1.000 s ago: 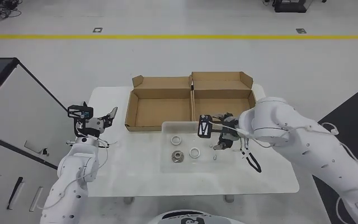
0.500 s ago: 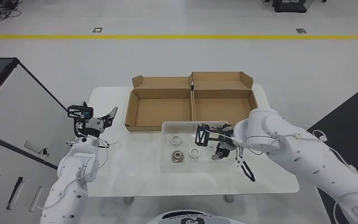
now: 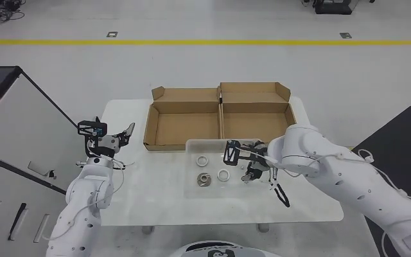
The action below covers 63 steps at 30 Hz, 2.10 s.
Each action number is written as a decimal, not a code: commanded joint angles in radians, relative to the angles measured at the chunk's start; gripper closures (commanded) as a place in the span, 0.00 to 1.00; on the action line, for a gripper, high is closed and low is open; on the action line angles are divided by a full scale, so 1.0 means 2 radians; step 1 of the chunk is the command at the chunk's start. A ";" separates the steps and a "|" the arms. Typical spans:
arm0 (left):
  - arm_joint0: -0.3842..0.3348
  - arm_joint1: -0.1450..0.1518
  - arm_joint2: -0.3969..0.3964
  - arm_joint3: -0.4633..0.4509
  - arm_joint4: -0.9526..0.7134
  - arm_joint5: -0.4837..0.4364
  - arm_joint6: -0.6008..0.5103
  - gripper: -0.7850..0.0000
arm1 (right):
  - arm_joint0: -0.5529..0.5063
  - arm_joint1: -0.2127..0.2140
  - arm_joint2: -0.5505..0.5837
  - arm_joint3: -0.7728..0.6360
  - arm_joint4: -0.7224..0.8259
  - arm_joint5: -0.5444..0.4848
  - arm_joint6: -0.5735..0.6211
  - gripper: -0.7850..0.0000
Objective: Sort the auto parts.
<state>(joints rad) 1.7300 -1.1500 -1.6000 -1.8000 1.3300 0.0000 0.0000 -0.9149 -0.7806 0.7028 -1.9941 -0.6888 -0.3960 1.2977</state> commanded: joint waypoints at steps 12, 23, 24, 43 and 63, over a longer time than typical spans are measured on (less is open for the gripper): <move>0.000 0.000 0.000 0.000 0.000 0.000 0.000 0.00 | 0.041 -0.018 -0.019 0.060 0.129 -0.019 0.044 0.00; 0.000 0.000 0.000 0.000 0.000 0.000 0.000 0.00 | 0.076 -0.034 -0.068 0.116 0.153 -0.022 0.041 0.00; 0.000 0.000 0.000 0.000 0.000 0.000 0.000 0.00 | 0.078 -0.035 -0.073 0.121 0.153 -0.023 0.041 0.00; 0.000 0.000 0.000 0.000 0.000 0.000 0.000 0.00 | 0.100 -0.055 -0.123 0.180 0.151 -0.029 0.034 0.42; 0.000 0.000 0.000 0.000 0.000 0.000 0.000 0.00 | 0.123 -0.056 -0.169 0.212 0.166 -0.034 0.029 0.49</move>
<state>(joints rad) 1.7300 -1.1500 -1.6000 -1.8000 1.3300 0.0000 0.0000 -0.6680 -0.8938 0.3674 -1.5701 -0.3572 -0.4636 1.3564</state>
